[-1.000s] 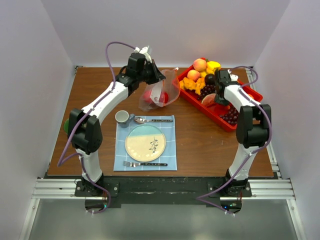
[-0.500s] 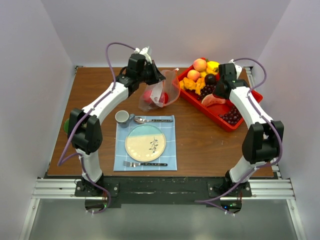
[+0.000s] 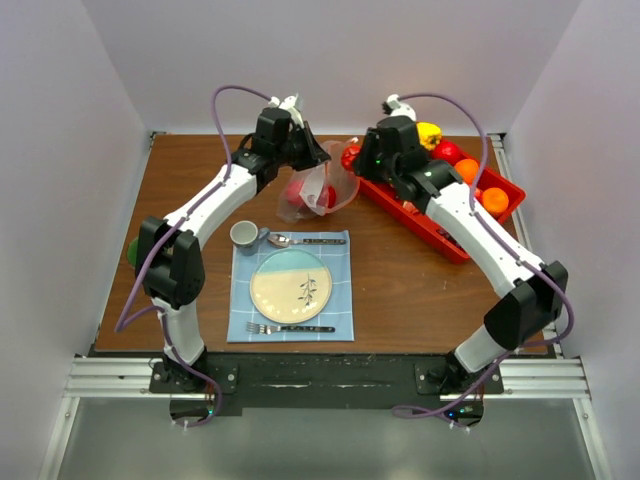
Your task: Place the food in the zip-top bag and seal the zipper
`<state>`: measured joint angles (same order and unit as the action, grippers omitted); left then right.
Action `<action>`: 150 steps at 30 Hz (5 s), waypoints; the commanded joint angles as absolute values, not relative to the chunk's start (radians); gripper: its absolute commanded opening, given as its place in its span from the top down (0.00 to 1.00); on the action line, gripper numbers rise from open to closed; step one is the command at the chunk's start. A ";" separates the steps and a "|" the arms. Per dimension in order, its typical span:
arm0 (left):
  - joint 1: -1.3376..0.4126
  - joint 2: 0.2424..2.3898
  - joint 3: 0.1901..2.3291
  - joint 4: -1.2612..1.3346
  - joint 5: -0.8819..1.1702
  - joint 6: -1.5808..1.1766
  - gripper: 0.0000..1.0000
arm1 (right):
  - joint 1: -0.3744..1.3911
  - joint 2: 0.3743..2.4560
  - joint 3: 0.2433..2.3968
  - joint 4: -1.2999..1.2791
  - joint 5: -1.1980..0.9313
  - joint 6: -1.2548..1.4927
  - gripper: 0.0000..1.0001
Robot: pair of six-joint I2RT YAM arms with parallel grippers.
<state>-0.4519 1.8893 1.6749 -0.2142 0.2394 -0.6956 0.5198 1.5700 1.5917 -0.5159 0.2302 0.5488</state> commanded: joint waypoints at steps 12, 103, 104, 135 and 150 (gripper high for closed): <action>-0.446 1.821 1.721 -0.273 0.239 -0.660 1.00 | 0.561 1.841 1.799 -0.496 0.224 0.568 0.30; -0.410 1.878 1.750 -0.227 0.278 -0.680 1.00 | -0.117 1.924 1.414 -0.324 0.362 0.535 0.35; -0.410 1.878 1.749 -0.227 0.276 -0.680 1.00 | -0.117 1.911 1.414 -0.331 0.362 0.532 0.43; -0.411 1.876 1.766 -0.238 0.285 -0.687 1.00 | 0.529 1.607 1.632 -0.465 0.190 0.578 0.79; -0.410 1.856 1.769 -0.256 0.275 -0.673 1.00 | 0.552 1.856 1.827 -0.475 0.195 0.603 0.04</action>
<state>-0.4114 1.8839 1.7245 -0.2760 0.2569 -0.6868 0.5488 1.9179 1.7409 -0.4831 0.1909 0.5957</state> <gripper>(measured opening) 0.018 0.916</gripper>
